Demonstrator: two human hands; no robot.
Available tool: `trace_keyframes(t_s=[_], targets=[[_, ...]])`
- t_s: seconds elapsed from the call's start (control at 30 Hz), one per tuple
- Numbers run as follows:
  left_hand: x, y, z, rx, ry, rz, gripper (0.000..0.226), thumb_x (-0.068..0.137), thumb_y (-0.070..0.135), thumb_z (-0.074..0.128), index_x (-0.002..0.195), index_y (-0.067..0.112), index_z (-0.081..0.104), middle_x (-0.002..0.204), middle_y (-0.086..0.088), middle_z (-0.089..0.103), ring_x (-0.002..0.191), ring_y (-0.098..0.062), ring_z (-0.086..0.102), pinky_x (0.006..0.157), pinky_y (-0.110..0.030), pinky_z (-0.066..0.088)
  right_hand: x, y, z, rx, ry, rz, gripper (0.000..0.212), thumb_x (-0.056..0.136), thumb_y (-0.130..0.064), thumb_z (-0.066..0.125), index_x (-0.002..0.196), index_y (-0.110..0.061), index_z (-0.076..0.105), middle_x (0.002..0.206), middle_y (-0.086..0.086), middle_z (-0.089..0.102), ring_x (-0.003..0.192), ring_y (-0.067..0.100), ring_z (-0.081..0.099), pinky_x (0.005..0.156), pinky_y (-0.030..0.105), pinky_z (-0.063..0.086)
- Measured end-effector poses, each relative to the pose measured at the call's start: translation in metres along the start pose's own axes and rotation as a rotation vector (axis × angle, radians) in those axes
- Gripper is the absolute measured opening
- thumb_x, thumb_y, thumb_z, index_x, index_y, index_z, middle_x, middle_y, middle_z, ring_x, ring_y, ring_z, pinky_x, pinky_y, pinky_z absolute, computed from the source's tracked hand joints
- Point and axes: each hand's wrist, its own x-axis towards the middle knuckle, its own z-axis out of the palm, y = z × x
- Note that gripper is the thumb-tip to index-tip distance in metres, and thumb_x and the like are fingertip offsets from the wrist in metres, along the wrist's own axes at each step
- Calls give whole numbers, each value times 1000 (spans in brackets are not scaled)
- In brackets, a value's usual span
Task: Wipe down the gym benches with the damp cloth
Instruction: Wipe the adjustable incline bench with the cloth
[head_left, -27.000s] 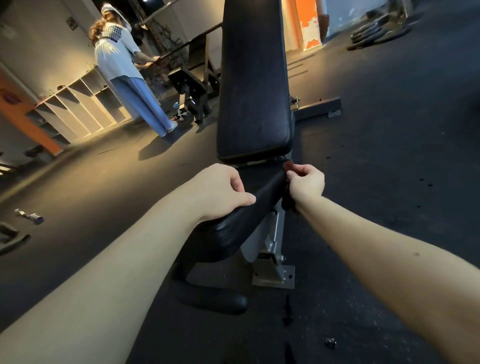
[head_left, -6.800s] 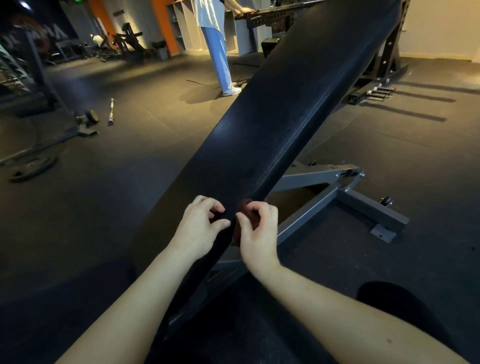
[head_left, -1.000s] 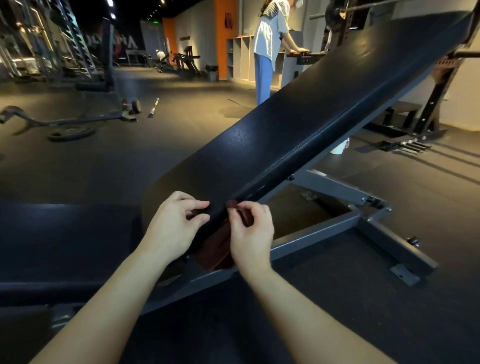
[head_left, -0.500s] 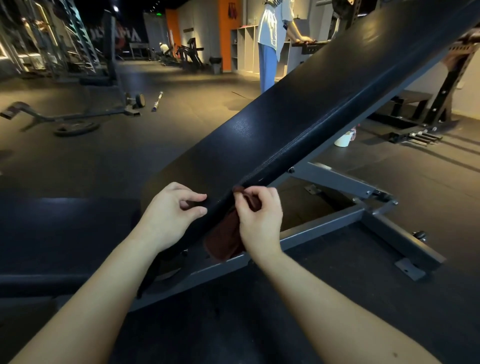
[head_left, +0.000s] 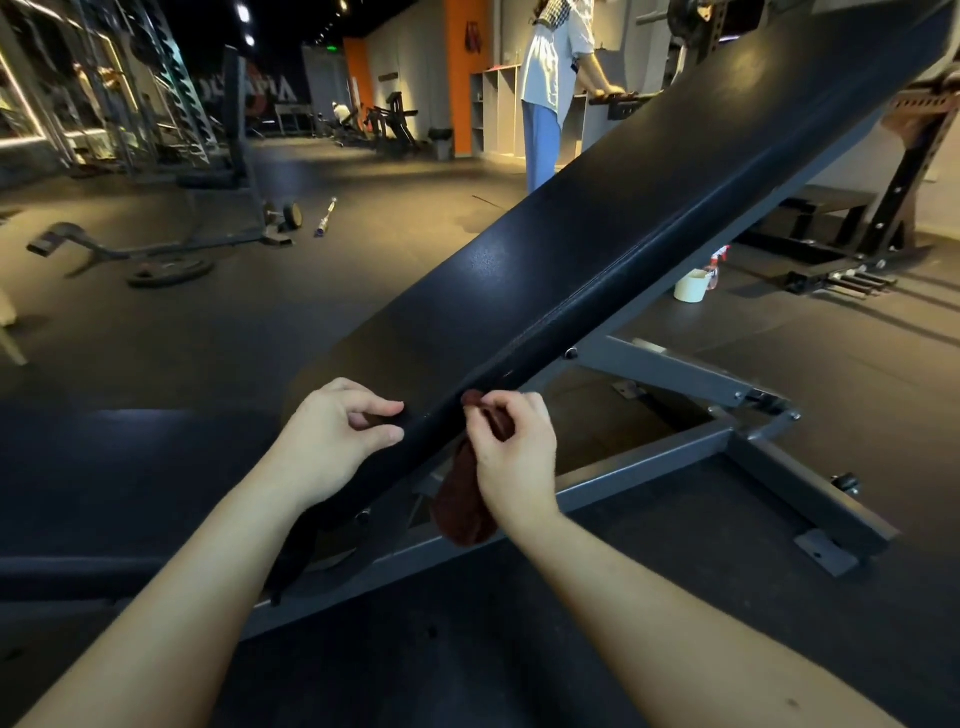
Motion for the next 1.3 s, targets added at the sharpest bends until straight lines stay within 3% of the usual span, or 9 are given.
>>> trace_keyframes(t_s=[0.2, 0.3, 0.4, 0.5, 0.77, 0.87, 1.03, 1.17, 1.3], targets=[[-3, 0, 4, -13, 25, 0, 22, 87, 27, 80, 107, 35, 77, 110, 17, 59, 95, -4, 58, 83, -19, 42, 37, 1, -30, -56, 137, -61, 7, 93, -19, 76, 98, -15, 73, 97, -6, 60, 93, 3, 62, 84, 6, 44], [-3, -2, 6, -24, 44, 3, 22, 87, 28, 80, 106, 37, 77, 110, 18, 59, 96, -4, 59, 86, -23, 43, 29, -3, -21, -10, 191, -14, 6, 96, -18, 72, 100, -15, 71, 98, -6, 59, 95, -5, 60, 83, 3, 44], [-3, -2, 6, -24, 39, -4, 22, 87, 28, 80, 107, 36, 77, 110, 18, 59, 97, -4, 59, 87, -23, 44, 6, 2, -1, -25, 112, 30, 5, 95, -16, 72, 97, -18, 67, 95, -5, 57, 90, -10, 57, 78, 1, 40], [-3, -3, 5, -23, 34, 2, 22, 86, 29, 81, 106, 36, 77, 111, 17, 60, 97, -4, 59, 86, -21, 45, -7, 6, 4, -44, -9, 56, 5, 94, -20, 74, 94, -16, 71, 95, -6, 60, 90, -2, 60, 77, 6, 43], [-2, -4, 6, -7, 39, 12, 24, 86, 28, 80, 109, 34, 77, 110, 18, 59, 96, -4, 59, 82, -18, 42, 45, -2, -35, -13, 264, 146, 10, 96, -31, 70, 94, -21, 70, 96, -4, 66, 89, 1, 62, 80, 10, 44], [1, -4, 5, -8, 33, 3, 23, 85, 27, 81, 108, 32, 78, 110, 17, 59, 95, -5, 58, 80, -17, 41, 23, -2, -9, 27, 183, 197, 9, 95, -27, 71, 94, -19, 70, 94, 0, 67, 87, 7, 64, 80, 19, 49], [2, -4, 3, -5, 30, 1, 22, 85, 28, 82, 106, 33, 78, 111, 15, 59, 96, -5, 58, 82, -23, 42, -8, 0, 15, 28, -20, 210, 9, 93, -26, 74, 85, -23, 70, 93, -2, 67, 84, 2, 63, 72, 8, 45], [-1, -3, 4, -6, 31, 8, 22, 87, 28, 80, 108, 33, 77, 112, 16, 58, 95, -4, 58, 81, -18, 42, 33, -1, -16, 49, 209, 210, 14, 90, -31, 76, 84, -18, 73, 83, 1, 72, 78, 13, 67, 80, 39, 57], [-1, -2, 5, 11, 40, 11, 21, 88, 27, 79, 108, 34, 76, 110, 18, 57, 93, -4, 57, 81, -19, 43, 49, -12, -32, 139, 308, 282, 17, 96, -33, 69, 86, -20, 71, 80, -5, 72, 79, 10, 69, 79, 31, 58]])
